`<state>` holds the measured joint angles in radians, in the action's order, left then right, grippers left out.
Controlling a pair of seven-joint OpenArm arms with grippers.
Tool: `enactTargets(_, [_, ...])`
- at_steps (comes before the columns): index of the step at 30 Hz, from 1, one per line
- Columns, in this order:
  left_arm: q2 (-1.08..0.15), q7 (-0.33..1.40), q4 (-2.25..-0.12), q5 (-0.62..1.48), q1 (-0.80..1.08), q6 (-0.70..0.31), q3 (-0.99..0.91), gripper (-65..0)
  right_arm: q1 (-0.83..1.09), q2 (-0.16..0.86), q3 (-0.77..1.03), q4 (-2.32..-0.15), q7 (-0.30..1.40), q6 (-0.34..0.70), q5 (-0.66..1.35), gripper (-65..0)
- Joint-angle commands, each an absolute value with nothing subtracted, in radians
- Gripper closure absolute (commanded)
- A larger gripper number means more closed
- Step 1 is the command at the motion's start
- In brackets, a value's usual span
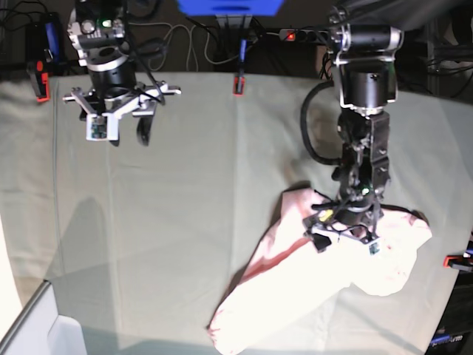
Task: Layout the t-shirt on the table in an organized manner, then fold the t-shirt properly
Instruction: 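Lower the left gripper onto the crumpled pink t-shirt and grasp it, then drag the grasped shirt fabric with the left gripper across the table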
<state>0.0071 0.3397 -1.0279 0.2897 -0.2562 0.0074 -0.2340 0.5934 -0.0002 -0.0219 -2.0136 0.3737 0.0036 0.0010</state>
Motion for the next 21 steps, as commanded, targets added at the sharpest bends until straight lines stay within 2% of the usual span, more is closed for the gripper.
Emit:
enactTargets(1, [0.013, 0.323, -1.043, 0.292, -0.289, -0.002, -0.232, -51.2, 0.595, -0.001, -0.021, -2.029, 0.348, 0.005, 0.001, -30.9])
enactTargets(8, [0.033, 0.321, -0.993, 0.292, -0.302, -0.004, -0.239, -49.3, 0.596, 0.019, -0.019, -2.029, 0.348, 0.005, 0.001, -30.9])
enactTargets(10, [0.035, 0.321, -0.989, 0.292, -0.302, -0.004, -0.239, -40.8, 0.604, 0.021, -0.019, -2.029, 0.348, 0.005, 0.001, -30.9])
enactTargets(12, [0.036, 0.321, -0.990, 0.292, -0.302, -0.004, -0.240, -25.8, 0.607, 0.022, -0.010, -2.029, 0.348, 0.005, 0.001, -30.9])
enactTargets(14, [0.039, 0.321, -1.003, 0.292, -0.300, -0.001, -0.240, -5.5, 0.607, 0.021, 0.002, -2.029, 0.348, 0.005, 0.001, -30.9])
enactTargets(15, [0.048, 0.325, -1.017, 0.292, -0.297, 0.002, -0.240, 0.0, 0.607, 0.021, 0.002, -2.029, 0.348, 0.005, 0.001, -30.9])
enactTargets(17, [0.061, 0.331, -1.070, 0.292, -0.288, 0.004, -0.240, -2.3, 0.607, 0.021, 0.002, -2.029, 0.348, 0.005, 0.001, -30.9])
enactTargets(19, [0.067, 0.332, -1.152, 0.292, -0.249, 0.004, -0.231, 0.0, 0.607, 0.021, 0.002, -2.029, 0.348, 0.005, 0.001, -30.9])
enactTargets(21, [0.090, 0.341, -1.268, 0.292, -0.205, 0.004, -0.202, -0.3, 0.607, 0.021, 0.002, -2.029, 0.348, 0.005, 0.001, -30.9])
